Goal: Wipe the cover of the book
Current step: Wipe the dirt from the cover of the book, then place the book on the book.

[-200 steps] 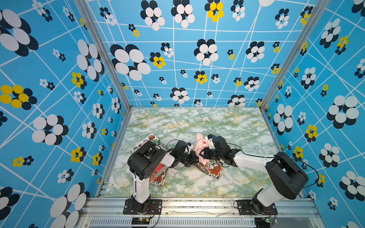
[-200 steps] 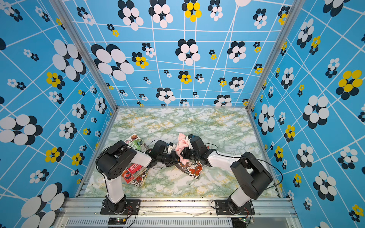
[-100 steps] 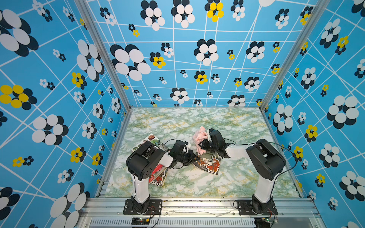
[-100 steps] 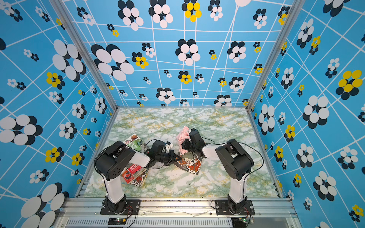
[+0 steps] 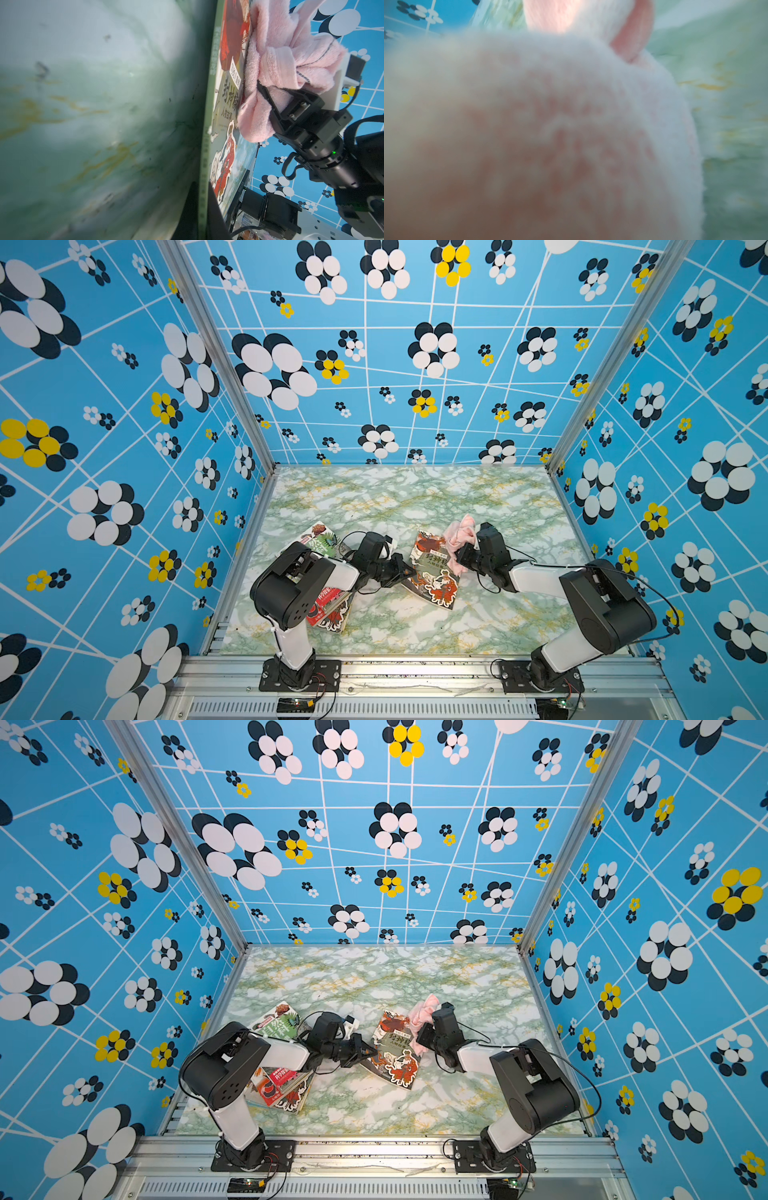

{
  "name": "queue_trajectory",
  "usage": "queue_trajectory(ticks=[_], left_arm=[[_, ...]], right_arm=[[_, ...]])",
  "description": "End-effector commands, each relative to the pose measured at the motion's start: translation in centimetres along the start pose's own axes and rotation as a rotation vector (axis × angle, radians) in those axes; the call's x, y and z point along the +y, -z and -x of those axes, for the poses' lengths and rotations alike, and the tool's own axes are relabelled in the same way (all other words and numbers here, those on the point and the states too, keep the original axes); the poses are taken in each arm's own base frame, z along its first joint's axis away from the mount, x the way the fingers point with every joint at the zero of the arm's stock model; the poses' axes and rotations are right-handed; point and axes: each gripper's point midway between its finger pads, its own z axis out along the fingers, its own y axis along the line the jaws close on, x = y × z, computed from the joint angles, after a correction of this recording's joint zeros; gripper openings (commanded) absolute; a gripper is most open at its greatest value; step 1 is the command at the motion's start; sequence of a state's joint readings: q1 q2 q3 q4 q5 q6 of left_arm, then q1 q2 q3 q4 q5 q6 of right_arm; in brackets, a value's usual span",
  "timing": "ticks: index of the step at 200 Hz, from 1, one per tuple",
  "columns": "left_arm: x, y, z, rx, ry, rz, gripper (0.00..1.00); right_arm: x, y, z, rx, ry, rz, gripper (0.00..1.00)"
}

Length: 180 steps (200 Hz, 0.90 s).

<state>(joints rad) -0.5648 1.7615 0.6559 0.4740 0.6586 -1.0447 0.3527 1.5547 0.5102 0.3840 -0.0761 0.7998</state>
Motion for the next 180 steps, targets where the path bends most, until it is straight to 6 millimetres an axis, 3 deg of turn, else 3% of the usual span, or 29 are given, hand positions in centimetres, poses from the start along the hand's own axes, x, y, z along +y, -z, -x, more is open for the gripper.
queue_trajectory(ticks=[1, 20, 45, 83, 117, 142, 160, 180], left_arm=[[-1.1, 1.8, 1.8, -0.053, -0.037, 0.047, 0.0], [-2.1, 2.6, 1.9, -0.048, -0.071, 0.068, 0.0], [-3.6, 4.1, 2.2, -0.064, -0.104, 0.08, 0.0], [-5.6, 9.8, 3.8, -0.211, -0.138, 0.117, 0.0], [-4.6, 16.8, 4.7, -0.411, -0.053, 0.114, 0.0], [-4.1, 21.8, 4.4, -0.556, -0.014, 0.114, 0.0], [-3.1, 24.3, 3.8, -0.643, 0.033, 0.13, 0.0], [-0.4, 26.2, 3.1, -0.724, 0.153, 0.146, 0.0]], right_arm=[[-9.2, 0.9, -3.6, 0.096, -0.16, -0.237, 0.0], [-8.9, 0.3, -2.7, 0.093, -0.216, -0.195, 0.0], [-7.0, -0.2, -1.0, 0.081, -0.208, -0.143, 0.0], [-4.6, 0.5, 1.0, 0.066, -0.142, -0.096, 0.0], [-1.1, 0.7, 0.7, 0.094, -0.015, -0.045, 0.0], [2.7, 0.4, 0.3, 0.103, 0.105, -0.004, 0.0], [5.8, -0.3, 0.6, 0.111, 0.181, 0.033, 0.0], [9.8, -0.8, 1.7, 0.098, 0.267, 0.073, 0.0]])
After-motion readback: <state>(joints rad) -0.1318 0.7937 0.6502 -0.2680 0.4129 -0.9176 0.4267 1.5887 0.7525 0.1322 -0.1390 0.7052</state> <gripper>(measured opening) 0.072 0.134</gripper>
